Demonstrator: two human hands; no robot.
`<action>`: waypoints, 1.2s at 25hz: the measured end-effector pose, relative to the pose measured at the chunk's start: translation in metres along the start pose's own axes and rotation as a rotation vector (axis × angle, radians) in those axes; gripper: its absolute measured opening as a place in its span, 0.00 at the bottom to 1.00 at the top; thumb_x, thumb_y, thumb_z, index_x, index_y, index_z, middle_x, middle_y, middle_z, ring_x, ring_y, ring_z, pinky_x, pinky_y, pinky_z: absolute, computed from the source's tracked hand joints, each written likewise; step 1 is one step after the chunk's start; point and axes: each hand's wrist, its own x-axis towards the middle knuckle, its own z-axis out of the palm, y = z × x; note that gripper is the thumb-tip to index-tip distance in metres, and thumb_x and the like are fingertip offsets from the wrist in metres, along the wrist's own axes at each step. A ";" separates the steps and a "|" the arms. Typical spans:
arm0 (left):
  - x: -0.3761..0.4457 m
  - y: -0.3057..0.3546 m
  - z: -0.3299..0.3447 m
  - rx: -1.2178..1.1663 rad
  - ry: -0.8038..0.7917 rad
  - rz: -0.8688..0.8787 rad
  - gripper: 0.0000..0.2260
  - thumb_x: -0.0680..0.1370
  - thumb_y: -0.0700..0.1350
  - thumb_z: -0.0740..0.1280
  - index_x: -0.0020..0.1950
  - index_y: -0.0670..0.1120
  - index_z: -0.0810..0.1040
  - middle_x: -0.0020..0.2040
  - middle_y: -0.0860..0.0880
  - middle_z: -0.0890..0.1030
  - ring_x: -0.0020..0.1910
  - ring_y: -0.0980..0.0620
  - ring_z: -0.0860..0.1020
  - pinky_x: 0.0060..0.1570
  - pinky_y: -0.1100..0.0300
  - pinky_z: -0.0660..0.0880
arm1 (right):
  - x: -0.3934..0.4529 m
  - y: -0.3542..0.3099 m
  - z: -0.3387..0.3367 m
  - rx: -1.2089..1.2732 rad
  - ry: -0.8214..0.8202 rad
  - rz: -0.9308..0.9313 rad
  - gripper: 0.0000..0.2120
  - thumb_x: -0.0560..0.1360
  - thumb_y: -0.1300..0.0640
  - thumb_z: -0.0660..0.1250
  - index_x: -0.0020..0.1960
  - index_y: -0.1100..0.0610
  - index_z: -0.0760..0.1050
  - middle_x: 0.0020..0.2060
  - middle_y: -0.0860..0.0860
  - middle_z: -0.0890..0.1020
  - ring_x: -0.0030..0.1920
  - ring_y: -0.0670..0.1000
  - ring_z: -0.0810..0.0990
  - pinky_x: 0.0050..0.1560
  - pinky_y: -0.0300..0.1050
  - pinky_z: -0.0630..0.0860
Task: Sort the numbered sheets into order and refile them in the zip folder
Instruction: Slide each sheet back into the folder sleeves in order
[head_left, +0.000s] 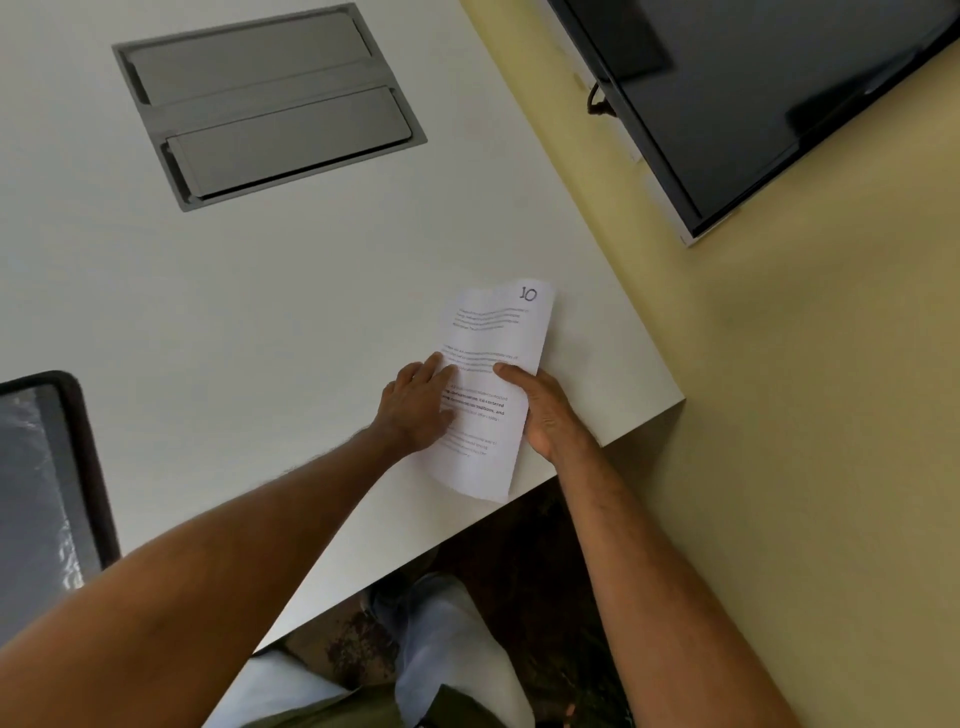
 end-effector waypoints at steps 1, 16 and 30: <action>-0.004 -0.004 -0.003 -0.107 0.021 -0.014 0.29 0.82 0.52 0.65 0.81 0.48 0.61 0.81 0.49 0.59 0.79 0.41 0.60 0.74 0.43 0.64 | -0.006 0.002 0.005 0.004 -0.007 -0.009 0.19 0.77 0.61 0.73 0.67 0.60 0.79 0.59 0.58 0.85 0.60 0.60 0.84 0.61 0.58 0.80; -0.230 -0.205 -0.097 -1.348 0.055 -0.389 0.25 0.79 0.64 0.66 0.70 0.51 0.75 0.63 0.49 0.83 0.62 0.48 0.80 0.62 0.50 0.76 | -0.104 0.065 0.264 0.168 -0.267 0.061 0.22 0.79 0.58 0.68 0.72 0.62 0.74 0.62 0.61 0.80 0.57 0.59 0.82 0.66 0.59 0.75; -0.425 -0.397 -0.146 -1.624 0.247 -0.400 0.15 0.81 0.45 0.69 0.67 0.42 0.79 0.60 0.41 0.85 0.57 0.42 0.85 0.54 0.49 0.83 | -0.135 0.158 0.482 -0.093 -0.366 0.049 0.21 0.80 0.57 0.71 0.71 0.61 0.76 0.65 0.61 0.81 0.67 0.63 0.79 0.67 0.63 0.75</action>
